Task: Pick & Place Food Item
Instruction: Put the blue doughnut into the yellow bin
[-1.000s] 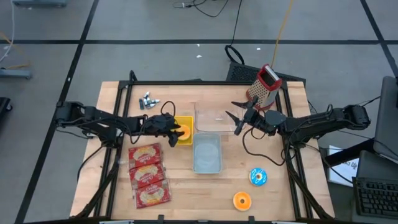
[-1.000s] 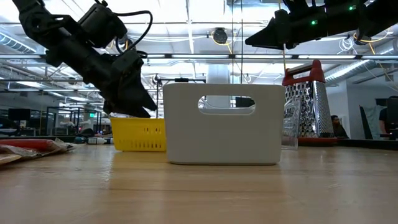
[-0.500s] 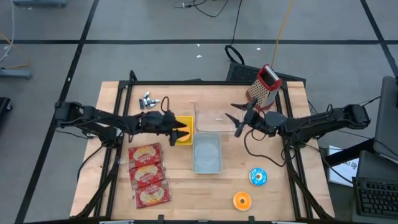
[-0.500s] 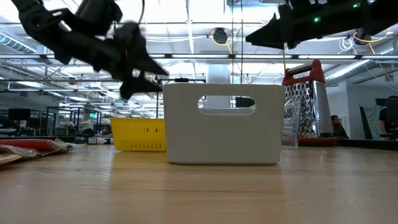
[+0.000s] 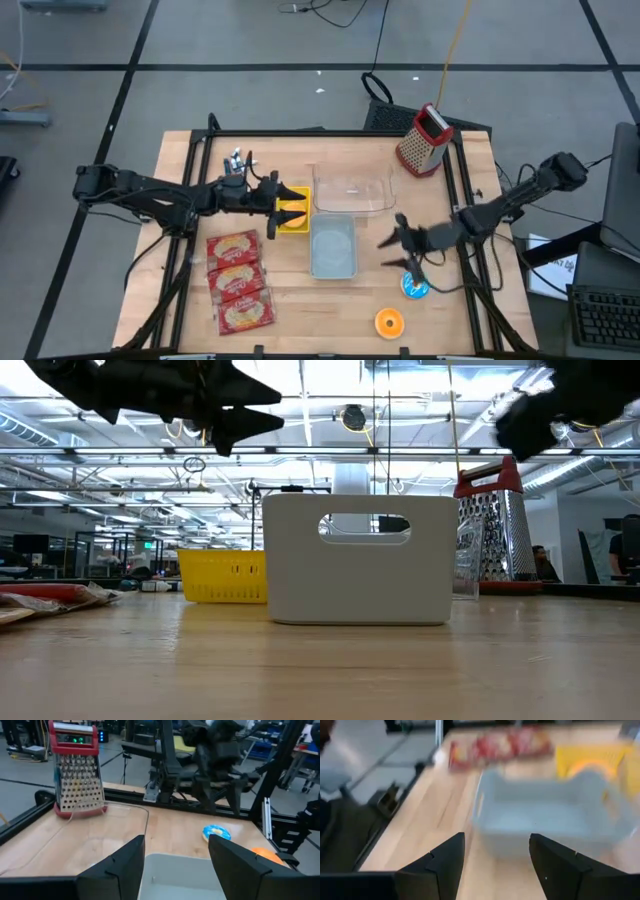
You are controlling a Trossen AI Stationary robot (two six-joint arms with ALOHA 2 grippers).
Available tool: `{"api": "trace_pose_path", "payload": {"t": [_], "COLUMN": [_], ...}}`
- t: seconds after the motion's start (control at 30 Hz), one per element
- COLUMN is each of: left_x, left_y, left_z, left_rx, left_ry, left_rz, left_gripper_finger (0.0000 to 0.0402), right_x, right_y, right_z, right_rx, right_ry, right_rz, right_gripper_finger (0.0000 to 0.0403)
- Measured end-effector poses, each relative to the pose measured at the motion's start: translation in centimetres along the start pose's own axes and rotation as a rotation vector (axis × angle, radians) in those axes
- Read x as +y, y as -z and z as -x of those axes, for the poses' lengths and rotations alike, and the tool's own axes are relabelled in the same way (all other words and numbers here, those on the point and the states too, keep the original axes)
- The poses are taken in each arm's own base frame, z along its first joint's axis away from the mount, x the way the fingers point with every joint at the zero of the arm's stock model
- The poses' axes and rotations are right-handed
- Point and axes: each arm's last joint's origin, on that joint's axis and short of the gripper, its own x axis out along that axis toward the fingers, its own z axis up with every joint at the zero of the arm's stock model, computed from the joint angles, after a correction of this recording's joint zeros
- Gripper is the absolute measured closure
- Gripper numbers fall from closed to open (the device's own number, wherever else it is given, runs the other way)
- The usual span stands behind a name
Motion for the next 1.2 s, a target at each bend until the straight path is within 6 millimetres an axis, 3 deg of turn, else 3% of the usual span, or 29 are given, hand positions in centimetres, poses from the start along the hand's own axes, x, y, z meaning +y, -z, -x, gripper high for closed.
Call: {"api": "trace_pose_path", "payload": {"t": [0.2, 0.37, 0.5, 0.73, 0.93, 1.2], "left_x": [0.1, 0.3, 0.3, 0.3, 0.2, 0.3], "left_y": [-0.2, -0.2, -0.2, -0.2, -0.2, -0.2], "left_z": [0.0, 0.0, 0.0, 0.0, 0.0, 0.0], "left_rx": [-0.014, -0.022, -0.021, -0.022, -0.022, -0.023], "left_ry": [-0.057, -0.094, -0.094, -0.094, -0.093, -0.095], "left_rz": [0.063, 0.082, 0.079, 0.079, 0.074, 0.04], "left_gripper_finger": [0.0181, 0.0182, 0.0183, 0.019, 0.0188, 0.0188], "right_x": [3.8, 4.3, 4.6, 5.1, 4.9, 3.7], "right_y": [0.9, 3.7, 5.4, 7.1, 7.4, 6.5], "right_z": [1.6, 1.7, 0.7, -1.0, -1.6, -2.1], "right_rx": [0.349, 0.574, 0.689, 0.805, 0.858, 0.87], "right_ry": [0.117, 0.32, 0.377, 0.405, 0.383, 0.314], "right_rz": [-0.147, -0.265, -0.333, -0.358, -0.336, -0.296], "right_gripper_finger": [0.0193, 0.0193, 0.0193, 0.0193, 0.0198, 0.0291]}}
